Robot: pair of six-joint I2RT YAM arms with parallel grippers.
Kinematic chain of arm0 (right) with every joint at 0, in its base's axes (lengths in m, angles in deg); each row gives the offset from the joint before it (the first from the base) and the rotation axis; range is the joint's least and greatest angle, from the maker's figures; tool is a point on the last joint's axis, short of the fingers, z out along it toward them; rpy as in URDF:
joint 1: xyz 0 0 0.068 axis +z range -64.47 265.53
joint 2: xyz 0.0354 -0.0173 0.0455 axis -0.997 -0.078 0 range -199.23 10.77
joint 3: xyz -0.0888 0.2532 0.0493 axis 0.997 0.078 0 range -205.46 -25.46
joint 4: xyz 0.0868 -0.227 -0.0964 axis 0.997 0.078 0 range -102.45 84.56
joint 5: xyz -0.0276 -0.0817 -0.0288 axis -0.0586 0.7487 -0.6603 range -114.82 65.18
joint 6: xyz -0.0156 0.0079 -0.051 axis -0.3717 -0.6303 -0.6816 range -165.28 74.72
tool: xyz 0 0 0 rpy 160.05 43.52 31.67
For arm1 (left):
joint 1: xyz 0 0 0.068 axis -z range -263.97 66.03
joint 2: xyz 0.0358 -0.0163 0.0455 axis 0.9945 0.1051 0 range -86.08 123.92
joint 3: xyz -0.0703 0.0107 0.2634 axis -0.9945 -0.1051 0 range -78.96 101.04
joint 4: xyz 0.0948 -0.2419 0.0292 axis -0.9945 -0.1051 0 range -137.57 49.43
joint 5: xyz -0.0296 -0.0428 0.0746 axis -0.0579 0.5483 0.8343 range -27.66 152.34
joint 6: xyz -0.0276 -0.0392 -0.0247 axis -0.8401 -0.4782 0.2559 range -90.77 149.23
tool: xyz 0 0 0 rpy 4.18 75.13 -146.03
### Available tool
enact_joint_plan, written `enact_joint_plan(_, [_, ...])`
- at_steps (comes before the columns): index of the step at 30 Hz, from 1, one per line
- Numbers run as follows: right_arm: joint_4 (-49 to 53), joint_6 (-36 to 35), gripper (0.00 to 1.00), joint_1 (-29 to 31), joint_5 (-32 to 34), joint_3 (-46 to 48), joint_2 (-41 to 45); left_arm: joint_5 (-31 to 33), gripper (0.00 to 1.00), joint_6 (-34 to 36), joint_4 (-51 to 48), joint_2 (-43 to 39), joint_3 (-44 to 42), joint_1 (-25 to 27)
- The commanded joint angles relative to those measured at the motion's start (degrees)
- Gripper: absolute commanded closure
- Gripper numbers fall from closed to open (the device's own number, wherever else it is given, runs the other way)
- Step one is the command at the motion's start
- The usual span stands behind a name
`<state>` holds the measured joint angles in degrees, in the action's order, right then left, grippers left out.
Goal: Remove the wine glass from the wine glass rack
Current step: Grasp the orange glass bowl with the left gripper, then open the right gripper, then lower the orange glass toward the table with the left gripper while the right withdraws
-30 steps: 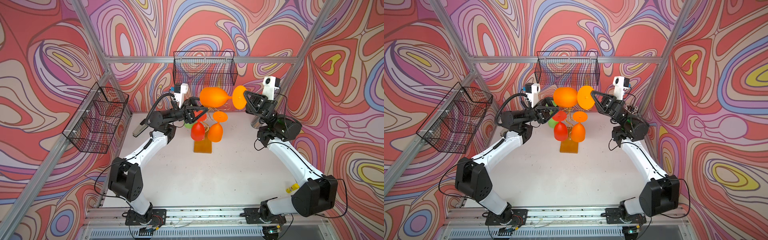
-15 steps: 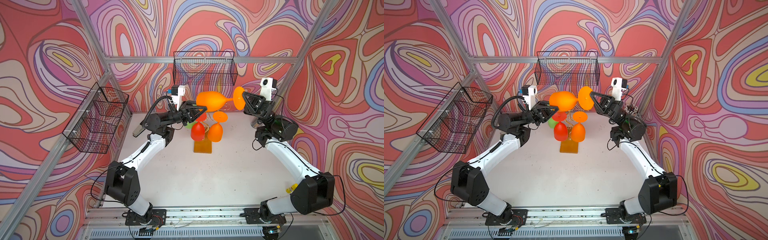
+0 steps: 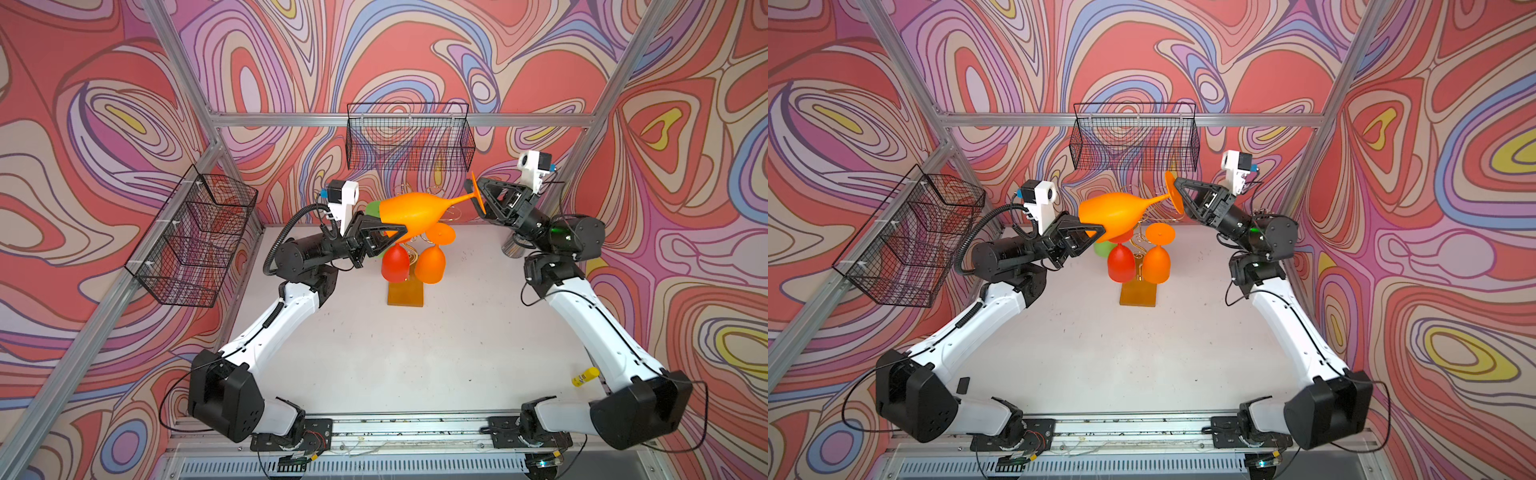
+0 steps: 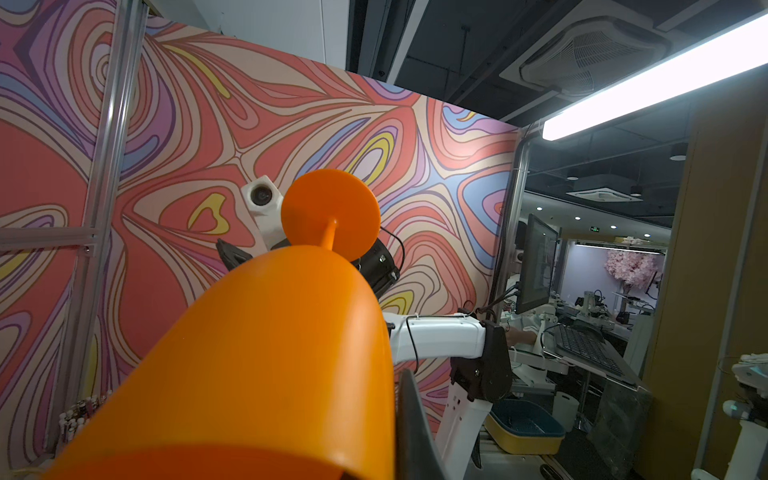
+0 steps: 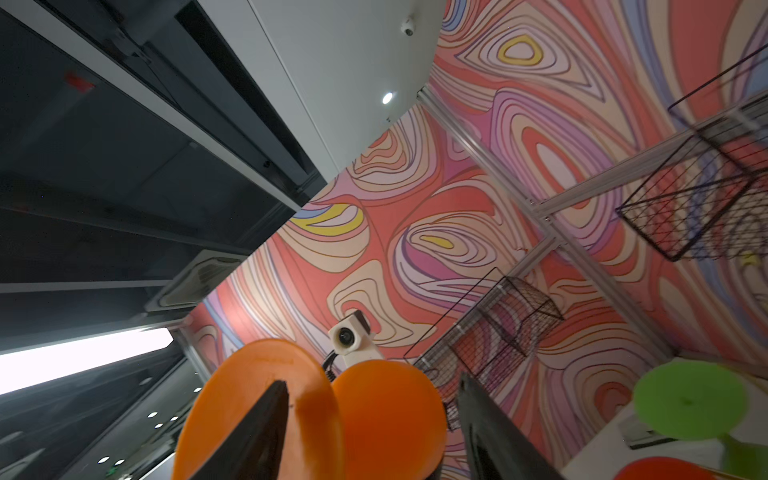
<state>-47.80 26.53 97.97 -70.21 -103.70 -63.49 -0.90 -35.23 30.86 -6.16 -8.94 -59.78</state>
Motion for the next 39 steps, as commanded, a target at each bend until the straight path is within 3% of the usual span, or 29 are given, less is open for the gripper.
enact_joint_plan(1, [34.6,-28.8,0.29,-0.3,12.2,-6.6,6.8,-3.0,1.00,5.7,-8.0,-5.8,-0.3,0.2])
enact_joint_plan(2, [38.7,-32.5,0.29,-0.2,16.2,-7.4,8.0,-3.2,1.00,9.6,-14.5,-7.7,-0.3,0.2])
enact_joint_plan(4, [44.6,-38.3,0.29,-0.2,24.5,-8.4,10.6,-1.5,1.00,23.2,-36.9,-12.7,1.1,0.3])
enact_joint_plan(5, [46.8,-39.7,0.29,-0.2,27.3,-8.7,11.4,1.0,1.00,32.0,-51.4,-14.9,3.0,0.8])
enact_joint_plan(7, [51.5,-42.9,0.29,-0.2,32.7,-9.6,12.3,11.9,1.00,51.5,-80.0,-17.5,9.8,4.1])
enact_joint_plan(10, [57.4,-44.5,0.29,-0.2,39.3,-10.0,12.8,17.6,1.00,59.1,-97.5,-17.1,16.7,6.1])
enact_joint_plan(14, [63.8,-44.8,0.29,-0.2,48.8,-8.8,13.0,21.6,1.00,64.4,-111.0,-16.7,21.7,10.4])
enact_joint_plan(17, [68.9,-45.9,0.30,-0.3,53.5,-9.0,11.7,30.0,1.00,68.5,-119.1,-15.4,23.4,15.8])
enact_joint_plan(22, [72.2,-47.6,0.30,-0.3,57.3,-8.0,11.1,46.1,1.00,71.6,-133.4,-6.8,27.6,26.4])
enact_joint_plan(27, [71.2,-48.3,0.27,-0.3,66.1,-4.4,14.3,53.6,1.00,72.9,-140.4,1.6,31.1,35.6])
enact_joint_plan(34, [71.3,-49.8,0.21,-0.2,71.1,-2.0,15.2,63.0,1.00,72.0,-146.1,17.3,38.6,39.8])
enact_joint_plan(39, [70.4,-50.2,0.20,-0.3,71.8,-0.1,15.5,65.1,1.00,73.3,-150.8,30.1,47.8,42.6])
